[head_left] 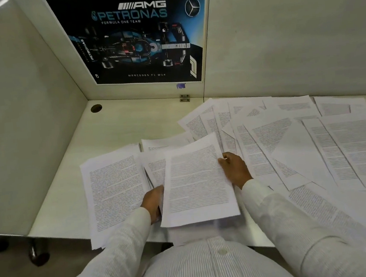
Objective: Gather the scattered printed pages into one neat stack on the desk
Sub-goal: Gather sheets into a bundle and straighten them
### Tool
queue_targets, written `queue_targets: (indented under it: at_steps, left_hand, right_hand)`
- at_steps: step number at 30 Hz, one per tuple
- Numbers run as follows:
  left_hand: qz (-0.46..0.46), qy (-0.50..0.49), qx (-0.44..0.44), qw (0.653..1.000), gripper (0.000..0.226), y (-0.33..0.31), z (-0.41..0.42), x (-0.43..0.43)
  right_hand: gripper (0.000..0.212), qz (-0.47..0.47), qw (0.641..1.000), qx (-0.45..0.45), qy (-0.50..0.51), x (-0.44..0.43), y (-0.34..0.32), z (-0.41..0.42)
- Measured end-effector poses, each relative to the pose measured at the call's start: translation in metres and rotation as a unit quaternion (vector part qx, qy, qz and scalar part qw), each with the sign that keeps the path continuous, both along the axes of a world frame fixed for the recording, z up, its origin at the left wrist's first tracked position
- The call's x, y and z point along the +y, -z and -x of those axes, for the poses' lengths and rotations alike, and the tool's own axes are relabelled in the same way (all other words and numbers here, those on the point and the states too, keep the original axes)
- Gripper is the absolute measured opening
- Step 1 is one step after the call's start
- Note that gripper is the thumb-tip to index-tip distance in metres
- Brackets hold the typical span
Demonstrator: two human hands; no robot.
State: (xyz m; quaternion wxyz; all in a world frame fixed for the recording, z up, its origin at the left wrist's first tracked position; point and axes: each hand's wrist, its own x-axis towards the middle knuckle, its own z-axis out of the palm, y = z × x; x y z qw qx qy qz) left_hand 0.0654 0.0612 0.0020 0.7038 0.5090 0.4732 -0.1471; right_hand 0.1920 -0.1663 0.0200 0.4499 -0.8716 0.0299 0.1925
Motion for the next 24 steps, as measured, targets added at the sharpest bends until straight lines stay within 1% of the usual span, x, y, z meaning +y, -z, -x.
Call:
queue_targets:
  at_steps: [3, 4, 6, 7, 9, 12, 14, 16, 20, 22, 23, 24]
  left_hand:
    - [0.017, -0.017, 0.000, 1.000, 0.037, -0.001, -0.002, 0.000]
    - [0.010, -0.006, -0.003, 1.000, 0.036, -0.001, -0.002, 0.000]
    - [-0.027, 0.034, -0.018, 0.999, 0.026, 0.003, -0.003, 0.000]
    - [-0.047, 0.047, -0.029, 0.997, 0.029, 0.007, -0.004, 0.000]
    - [-0.068, 0.049, -0.046, 0.995, 0.039, 0.013, -0.005, 0.002]
    - [-0.075, 0.037, -0.068, 0.994, 0.041, 0.010, -0.008, 0.012]
    - [-0.069, 0.036, -0.085, 0.993, 0.040, 0.008, -0.010, 0.022]
    - [-0.058, 0.029, -0.103, 0.993, 0.034, 0.003, -0.010, 0.032]
    - [-0.004, 0.033, -0.152, 0.988, 0.031, -0.012, -0.014, 0.044]
    - [0.031, 0.055, -0.165, 0.984, 0.034, -0.019, -0.018, 0.046]
    - [0.039, 0.080, -0.165, 0.982, 0.038, -0.024, -0.021, 0.045]
    - [0.040, 0.112, -0.160, 0.980, 0.044, -0.028, -0.024, 0.044]
  right_hand:
    - [0.030, -0.010, 0.999, 0.044, -0.022, 0.004, 0.002, 0.006]
    - [0.035, -0.008, 0.998, 0.057, -0.036, 0.005, 0.003, 0.008]
    - [0.043, 0.000, 0.995, 0.070, -0.065, 0.004, 0.004, 0.014]
    - [0.046, 0.001, 0.994, 0.077, -0.074, 0.003, 0.004, 0.016]
    - [0.049, -0.006, 0.993, 0.094, -0.068, -0.001, 0.007, 0.019]
    - [0.047, -0.006, 0.997, 0.077, -0.023, -0.013, 0.012, 0.019]
    - [0.046, -0.009, 0.998, 0.058, 0.006, -0.022, 0.011, 0.020]
    - [0.050, -0.031, 0.998, 0.058, 0.020, -0.029, 0.008, 0.021]
    - [0.062, -0.087, 0.987, 0.137, -0.023, -0.025, -0.002, 0.017]
    - [0.073, -0.120, 0.981, 0.148, -0.041, -0.017, -0.011, 0.010]
    - [0.072, -0.142, 0.978, 0.143, -0.050, -0.012, -0.018, 0.007]
    - [0.066, -0.165, 0.975, 0.131, -0.063, -0.007, -0.025, 0.004]
